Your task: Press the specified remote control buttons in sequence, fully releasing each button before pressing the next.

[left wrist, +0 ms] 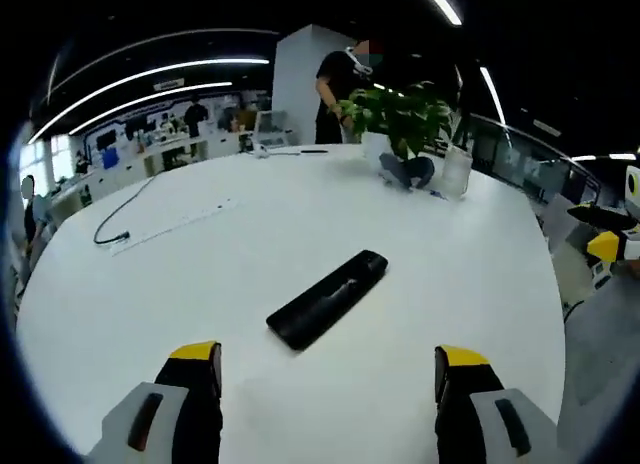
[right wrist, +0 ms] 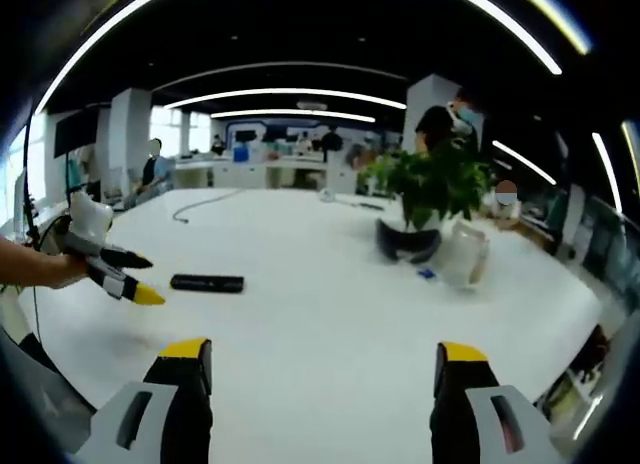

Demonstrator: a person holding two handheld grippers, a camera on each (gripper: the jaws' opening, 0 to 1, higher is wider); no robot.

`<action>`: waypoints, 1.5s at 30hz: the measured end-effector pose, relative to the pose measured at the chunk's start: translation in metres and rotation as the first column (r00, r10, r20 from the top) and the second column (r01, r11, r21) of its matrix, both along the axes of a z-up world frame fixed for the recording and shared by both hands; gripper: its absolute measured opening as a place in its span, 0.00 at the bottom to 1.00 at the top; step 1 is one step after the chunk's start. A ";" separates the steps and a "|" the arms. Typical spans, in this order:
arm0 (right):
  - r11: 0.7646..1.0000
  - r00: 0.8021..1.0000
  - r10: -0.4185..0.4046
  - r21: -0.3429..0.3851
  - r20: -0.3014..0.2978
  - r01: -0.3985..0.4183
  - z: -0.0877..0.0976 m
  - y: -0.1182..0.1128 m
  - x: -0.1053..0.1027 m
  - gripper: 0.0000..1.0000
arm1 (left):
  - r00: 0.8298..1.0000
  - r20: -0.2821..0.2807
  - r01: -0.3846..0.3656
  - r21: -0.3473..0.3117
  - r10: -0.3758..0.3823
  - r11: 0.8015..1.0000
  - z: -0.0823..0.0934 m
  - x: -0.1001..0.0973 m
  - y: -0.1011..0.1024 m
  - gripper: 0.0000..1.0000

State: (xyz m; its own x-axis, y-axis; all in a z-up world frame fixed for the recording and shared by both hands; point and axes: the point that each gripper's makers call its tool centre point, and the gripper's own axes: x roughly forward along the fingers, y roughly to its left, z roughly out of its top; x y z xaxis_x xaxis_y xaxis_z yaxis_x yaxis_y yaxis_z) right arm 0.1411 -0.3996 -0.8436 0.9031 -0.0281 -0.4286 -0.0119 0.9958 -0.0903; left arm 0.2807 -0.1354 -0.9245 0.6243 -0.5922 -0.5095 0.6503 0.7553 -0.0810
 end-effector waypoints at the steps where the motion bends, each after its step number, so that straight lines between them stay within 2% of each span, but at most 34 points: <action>1: 1.000 1.000 -0.005 0.001 0.010 0.005 0.002 -0.001 0.000 0.93 | 1.000 0.001 -0.004 0.001 0.004 1.000 0.001 -0.004 0.002 0.95; 5: 1.000 0.999 -0.009 0.018 0.039 0.009 0.007 -0.001 0.001 0.95 | 1.000 0.013 -0.010 -0.018 0.010 1.000 0.009 -0.023 0.009 1.00; 9: 1.000 0.999 -0.007 0.024 0.044 0.006 0.008 0.000 0.001 0.97 | 0.998 0.029 -0.047 -0.050 0.048 0.998 0.016 -0.041 0.020 1.00; 10: 0.999 0.999 -0.002 0.041 0.055 0.000 0.010 0.002 0.001 0.98 | 0.998 0.034 -0.052 -0.053 0.054 0.997 0.017 -0.044 0.022 1.00; 11: 0.996 0.996 0.007 0.087 0.093 -0.015 0.016 0.007 0.003 0.99 | 0.997 0.056 -0.057 -0.059 0.060 0.997 0.022 -0.050 0.025 1.00; 12: 0.995 0.993 0.011 0.102 0.121 -0.023 0.020 0.007 0.004 0.99 | 0.995 0.074 -0.061 -0.059 0.066 0.996 0.024 -0.053 0.027 1.00; 14: 0.994 0.991 0.001 0.108 0.132 -0.015 0.022 0.005 0.002 0.99 | 0.993 0.096 -0.067 -0.045 0.071 0.997 0.027 -0.062 0.033 1.00; 16: 0.993 0.991 -0.002 0.114 0.134 -0.013 0.022 0.006 0.003 0.99 | 0.991 0.111 -0.073 -0.049 0.078 0.996 0.032 -0.070 0.036 1.00; 21: 0.997 0.997 0.008 0.070 0.077 -0.014 0.011 0.008 0.002 0.99 | 0.983 0.122 -0.123 -0.102 0.135 0.987 0.050 -0.085 0.039 1.00; 25: 0.998 0.997 0.007 0.068 0.073 -0.012 0.010 0.006 0.001 0.99 | 0.972 0.143 -0.165 -0.148 0.186 0.975 0.070 -0.110 0.042 1.00; 27: 0.998 0.998 0.004 0.067 0.069 -0.008 0.010 0.005 0.000 0.98 | 0.969 0.153 -0.171 -0.139 0.192 0.975 0.072 -0.124 0.044 1.00; 28: 0.998 0.998 0.005 0.066 0.068 -0.009 0.010 0.005 0.001 0.98 | 0.973 0.171 -0.141 -0.079 0.153 0.987 0.074 -0.125 0.046 1.00; 29: 0.998 0.998 0.008 0.064 0.066 -0.012 0.010 0.006 0.001 0.98 | 0.969 0.175 -0.166 -0.075 0.177 0.983 0.076 -0.125 0.050 1.00; 31: 0.998 0.998 0.019 0.059 0.057 -0.022 0.008 0.009 0.001 0.97 | 0.965 0.174 -0.173 -0.133 0.195 0.976 0.088 -0.130 0.051 1.00; 32: 0.998 0.998 0.020 0.057 0.054 -0.023 0.008 0.009 0.001 0.97 | 0.958 0.168 -0.201 -0.187 0.233 0.962 0.094 -0.133 0.054 1.00; 35: 0.998 0.998 0.016 0.059 0.058 -0.019 0.009 0.008 0.002 0.97 | 0.951 0.136 -0.240 -0.233 0.276 0.942 0.097 -0.141 0.060 1.00; 40: 0.998 0.998 0.014 0.066 0.056 -0.018 0.008 0.008 0.002 0.97 | 0.930 0.190 -0.264 -0.250 0.315 0.931 0.104 -0.143 0.060 1.00; 41: 0.998 0.998 0.016 0.064 0.054 -0.019 0.008 0.008 0.002 0.97 | 0.923 0.208 -0.263 -0.272 0.323 0.926 0.105 -0.143 0.058 1.00; 42: 0.998 0.998 0.017 0.062 0.052 -0.021 0.007 0.009 0.003 0.97 | 0.919 0.236 -0.247 -0.281 0.317 0.927 0.105 -0.142 0.056 1.00; 44: 0.998 0.999 0.017 0.059 0.048 -0.020 0.007 0.009 0.002 0.97 | 0.923 0.229 -0.251 -0.245 0.308 0.936 0.099 -0.141 0.056 1.00; 45: 0.998 0.999 0.015 0.058 0.047 -0.018 0.007 0.008 0.002 0.97 | 0.921 0.245 -0.245 -0.245 0.304 0.938 0.100 -0.141 0.056 1.00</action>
State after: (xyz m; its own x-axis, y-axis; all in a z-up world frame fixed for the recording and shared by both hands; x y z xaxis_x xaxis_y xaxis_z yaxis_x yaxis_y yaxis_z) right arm 0.1436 -0.3911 -0.8369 0.9223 0.0108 -0.3864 -0.0256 0.9991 -0.0332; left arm 0.1397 -0.0794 -0.8244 0.8747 -0.4501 -0.1798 0.4386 0.8929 -0.1014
